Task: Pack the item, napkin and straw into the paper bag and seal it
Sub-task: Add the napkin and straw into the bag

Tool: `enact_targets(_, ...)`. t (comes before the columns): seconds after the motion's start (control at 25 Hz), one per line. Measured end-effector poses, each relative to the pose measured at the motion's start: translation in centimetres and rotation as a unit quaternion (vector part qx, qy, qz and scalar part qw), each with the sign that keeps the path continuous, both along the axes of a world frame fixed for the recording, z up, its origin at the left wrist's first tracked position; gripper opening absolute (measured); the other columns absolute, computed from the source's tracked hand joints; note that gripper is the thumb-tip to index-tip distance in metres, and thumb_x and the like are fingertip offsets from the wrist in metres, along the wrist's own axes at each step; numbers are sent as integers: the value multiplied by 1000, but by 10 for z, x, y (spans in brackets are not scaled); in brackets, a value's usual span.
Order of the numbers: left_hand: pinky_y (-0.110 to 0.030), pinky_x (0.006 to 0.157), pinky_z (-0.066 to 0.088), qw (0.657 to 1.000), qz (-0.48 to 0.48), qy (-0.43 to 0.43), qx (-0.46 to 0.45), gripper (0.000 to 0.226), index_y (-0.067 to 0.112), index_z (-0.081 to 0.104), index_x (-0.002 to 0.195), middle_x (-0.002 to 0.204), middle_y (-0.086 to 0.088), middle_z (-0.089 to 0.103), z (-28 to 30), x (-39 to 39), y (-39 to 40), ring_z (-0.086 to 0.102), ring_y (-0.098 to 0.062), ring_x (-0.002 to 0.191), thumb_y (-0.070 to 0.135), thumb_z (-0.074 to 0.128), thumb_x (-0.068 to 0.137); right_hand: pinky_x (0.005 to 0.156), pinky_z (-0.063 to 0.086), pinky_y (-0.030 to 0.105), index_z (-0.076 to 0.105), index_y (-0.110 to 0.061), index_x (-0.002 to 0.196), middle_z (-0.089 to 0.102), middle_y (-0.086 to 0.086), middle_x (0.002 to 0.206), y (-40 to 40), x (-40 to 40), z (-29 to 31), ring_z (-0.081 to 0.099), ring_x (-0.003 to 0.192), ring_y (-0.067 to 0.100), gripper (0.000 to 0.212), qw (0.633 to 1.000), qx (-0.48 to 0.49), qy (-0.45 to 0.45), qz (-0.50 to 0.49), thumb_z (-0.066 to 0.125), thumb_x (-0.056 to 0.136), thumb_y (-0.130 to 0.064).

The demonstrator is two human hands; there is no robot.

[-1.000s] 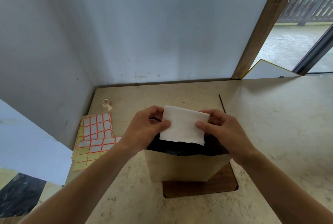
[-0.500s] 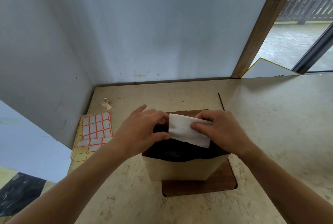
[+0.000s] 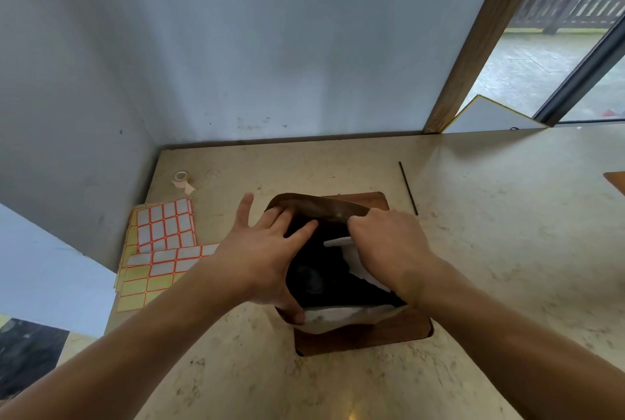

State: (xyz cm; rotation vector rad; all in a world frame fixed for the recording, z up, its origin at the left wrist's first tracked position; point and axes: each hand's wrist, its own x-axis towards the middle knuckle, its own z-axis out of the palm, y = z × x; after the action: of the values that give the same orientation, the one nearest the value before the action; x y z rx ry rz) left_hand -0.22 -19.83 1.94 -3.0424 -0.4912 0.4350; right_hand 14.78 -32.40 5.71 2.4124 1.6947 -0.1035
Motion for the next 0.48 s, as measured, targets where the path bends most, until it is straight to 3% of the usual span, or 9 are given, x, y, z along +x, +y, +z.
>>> enact_targets(0.16,-64,101,-26,1000,-2,-9,15,133,36,-15,146,161,-10,-3,1,3,-1,-11,-26,145,91,53,46,53,41,32,70,-15,86,69,5,83,10,-2,-17,67,75,27,6,997,-70,-39,-15,66,83,-16)
enact_targets(0.24,-64,100,-28,1000,-2,-13,18,132,36,-13,147,161,-11,-1,1,3,-3,-10,-26,146,91,53,46,55,42,32,70,-13,93,69,6,88,13,5,-33,67,81,27,16,991,-127,-13,-47,72,80,-22)
enact_targets(0.4,-63,98,-30,1000,-5,-15,19,129,37,-10,147,161,-11,3,1,4,-6,-9,-27,146,90,54,48,67,45,35,64,-6,111,66,15,112,22,23,-66,63,99,32,22,979,-100,73,-160,53,93,-13)
enact_targets(0.48,-63,98,-29,1000,-8,-16,14,129,37,-10,147,161,-12,4,1,6,-7,-8,-28,146,91,54,48,82,48,38,58,-8,122,60,16,122,29,27,-76,59,109,32,31,968,-88,120,-203,53,95,-21)
